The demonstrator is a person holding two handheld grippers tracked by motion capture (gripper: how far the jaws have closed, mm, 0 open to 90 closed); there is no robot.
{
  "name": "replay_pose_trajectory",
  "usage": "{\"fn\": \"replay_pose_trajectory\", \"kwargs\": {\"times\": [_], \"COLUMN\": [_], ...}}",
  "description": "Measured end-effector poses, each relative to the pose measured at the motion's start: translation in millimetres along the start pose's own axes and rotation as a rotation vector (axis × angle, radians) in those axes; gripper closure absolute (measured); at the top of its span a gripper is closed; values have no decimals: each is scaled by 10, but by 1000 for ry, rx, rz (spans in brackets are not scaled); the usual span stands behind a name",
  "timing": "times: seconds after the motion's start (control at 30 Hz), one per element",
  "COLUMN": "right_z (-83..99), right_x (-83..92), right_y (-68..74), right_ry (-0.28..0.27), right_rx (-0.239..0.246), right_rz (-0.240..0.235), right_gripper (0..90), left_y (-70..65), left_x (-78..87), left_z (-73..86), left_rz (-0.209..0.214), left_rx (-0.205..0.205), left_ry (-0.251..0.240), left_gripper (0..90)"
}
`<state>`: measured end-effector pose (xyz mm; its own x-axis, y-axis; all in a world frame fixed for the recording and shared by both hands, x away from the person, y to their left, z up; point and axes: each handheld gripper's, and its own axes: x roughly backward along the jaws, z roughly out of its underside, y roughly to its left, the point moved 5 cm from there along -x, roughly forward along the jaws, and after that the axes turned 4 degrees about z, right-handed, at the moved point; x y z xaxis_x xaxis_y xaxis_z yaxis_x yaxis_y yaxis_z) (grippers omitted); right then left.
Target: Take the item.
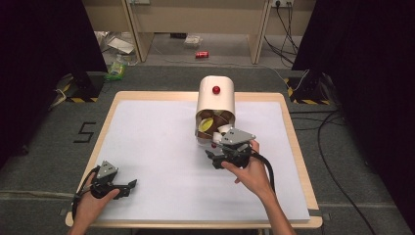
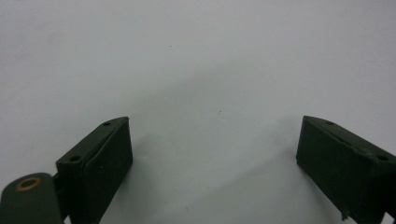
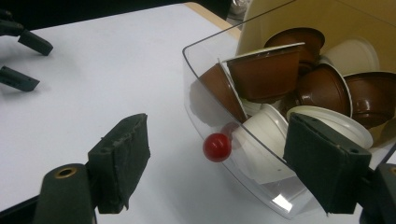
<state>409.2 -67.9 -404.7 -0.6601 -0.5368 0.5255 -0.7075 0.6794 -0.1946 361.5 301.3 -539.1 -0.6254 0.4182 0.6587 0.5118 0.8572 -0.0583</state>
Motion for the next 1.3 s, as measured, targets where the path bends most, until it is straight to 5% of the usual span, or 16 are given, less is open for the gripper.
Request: {"fn": "replay_pose_trajectory", "kwargs": {"times": [1.3], "right_z": [141], "right_x": [118], "right_y": [182], "right_ry": [64], "right_rx": [12], "right_rz": [-48], "right_gripper": [234], "left_y": [-2], "left_x": [0], "left_z": [0], "left_rz": [1], "left_rx": [0], "left_ry": [-2], "left_gripper": [102]}}
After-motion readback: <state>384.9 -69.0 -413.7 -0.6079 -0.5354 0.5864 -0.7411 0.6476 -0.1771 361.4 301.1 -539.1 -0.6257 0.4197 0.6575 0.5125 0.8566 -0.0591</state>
